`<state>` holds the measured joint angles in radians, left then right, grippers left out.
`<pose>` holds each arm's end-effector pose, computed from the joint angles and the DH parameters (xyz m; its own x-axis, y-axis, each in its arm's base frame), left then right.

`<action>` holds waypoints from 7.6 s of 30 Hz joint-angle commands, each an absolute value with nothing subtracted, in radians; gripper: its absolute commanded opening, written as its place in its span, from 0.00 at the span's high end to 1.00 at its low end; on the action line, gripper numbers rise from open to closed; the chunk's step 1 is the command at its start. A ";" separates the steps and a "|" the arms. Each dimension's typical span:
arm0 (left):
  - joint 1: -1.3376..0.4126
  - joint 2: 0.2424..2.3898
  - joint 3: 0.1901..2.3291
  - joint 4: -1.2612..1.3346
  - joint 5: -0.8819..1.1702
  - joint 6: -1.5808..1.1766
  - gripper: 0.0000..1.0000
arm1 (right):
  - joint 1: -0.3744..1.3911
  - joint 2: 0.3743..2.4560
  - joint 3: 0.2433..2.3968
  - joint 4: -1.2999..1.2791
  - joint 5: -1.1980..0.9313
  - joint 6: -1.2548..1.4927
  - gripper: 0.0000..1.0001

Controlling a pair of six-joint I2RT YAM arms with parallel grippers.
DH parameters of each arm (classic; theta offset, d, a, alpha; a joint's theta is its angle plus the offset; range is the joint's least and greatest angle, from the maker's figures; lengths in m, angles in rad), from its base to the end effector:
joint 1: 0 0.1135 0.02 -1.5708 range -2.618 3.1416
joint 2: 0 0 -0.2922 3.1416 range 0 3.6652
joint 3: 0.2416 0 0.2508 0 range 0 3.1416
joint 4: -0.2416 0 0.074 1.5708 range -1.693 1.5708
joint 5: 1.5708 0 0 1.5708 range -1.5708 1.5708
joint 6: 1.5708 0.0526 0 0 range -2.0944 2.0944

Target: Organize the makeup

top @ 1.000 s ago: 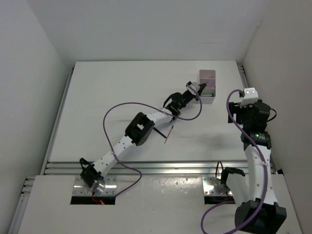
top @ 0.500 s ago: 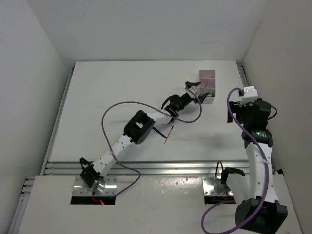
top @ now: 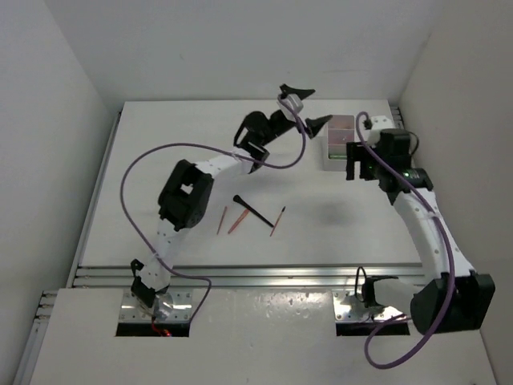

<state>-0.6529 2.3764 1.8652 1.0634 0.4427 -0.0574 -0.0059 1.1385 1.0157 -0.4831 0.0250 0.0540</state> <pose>0.4438 -0.3678 0.3129 0.3679 -0.3466 -0.8629 0.8612 0.4771 0.1755 0.2507 -0.0028 0.3365 -0.5672 0.0573 -0.8216 0.0572 0.9979 0.0302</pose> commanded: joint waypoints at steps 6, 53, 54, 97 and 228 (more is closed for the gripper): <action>-0.425 1.793 1.542 0.196 0.094 0.023 0.07 | 0.366 1.443 1.114 -0.462 0.195 0.474 0.23; -0.202 1.147 0.681 0.003 -0.123 -0.184 0.28 | 0.701 1.783 1.134 -0.493 0.244 0.732 0.58; -0.202 1.147 0.681 0.003 -0.123 -0.184 0.28 | 0.700 1.778 1.137 -0.491 0.236 0.720 0.58; -0.202 1.223 0.713 -0.028 -0.054 -0.112 0.28 | 0.279 1.738 1.376 -0.024 -0.084 0.137 1.00; -0.706 2.662 2.169 1.144 0.308 -0.189 1.00 | -0.026 0.654 0.402 -0.138 0.184 -0.063 0.19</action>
